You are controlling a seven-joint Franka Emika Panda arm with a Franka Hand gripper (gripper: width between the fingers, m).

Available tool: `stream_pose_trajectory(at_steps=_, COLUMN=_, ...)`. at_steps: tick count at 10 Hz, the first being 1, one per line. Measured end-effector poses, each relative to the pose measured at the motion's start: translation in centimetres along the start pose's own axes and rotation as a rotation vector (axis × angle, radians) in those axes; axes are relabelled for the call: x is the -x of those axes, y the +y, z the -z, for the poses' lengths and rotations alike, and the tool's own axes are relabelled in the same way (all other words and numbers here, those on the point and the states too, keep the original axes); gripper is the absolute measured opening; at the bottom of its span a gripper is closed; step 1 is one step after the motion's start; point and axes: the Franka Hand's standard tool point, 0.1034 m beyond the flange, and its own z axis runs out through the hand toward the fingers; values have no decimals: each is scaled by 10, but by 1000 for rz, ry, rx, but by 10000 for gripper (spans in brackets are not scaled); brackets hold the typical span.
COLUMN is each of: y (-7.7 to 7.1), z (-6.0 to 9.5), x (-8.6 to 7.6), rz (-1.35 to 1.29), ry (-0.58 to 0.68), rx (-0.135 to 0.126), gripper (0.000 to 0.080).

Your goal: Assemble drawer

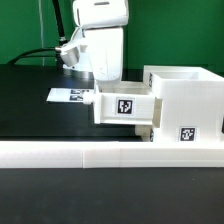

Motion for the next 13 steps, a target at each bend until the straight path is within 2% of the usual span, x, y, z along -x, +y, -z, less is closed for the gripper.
stream_pose_trajectory(at_steps=1, y=-1, z=0, x=0, rz=0, ry=-1, rx=-20, gripper=44)
stream_pose_trajectory(at_steps=6, y=-1, z=-2, x=-2, rz=2, ry=2, rx=-23, gripper=44)
stream_pose_trajectory(at_steps=9, y=2, z=-1, x=-11, rz=0, ry=7, rx=-19, gripper=44)
stream_pose_trajectory(at_steps=13, y=-1, z=-4, x=-19, rz=-15, ry=8, rx=-25, gripper=44)
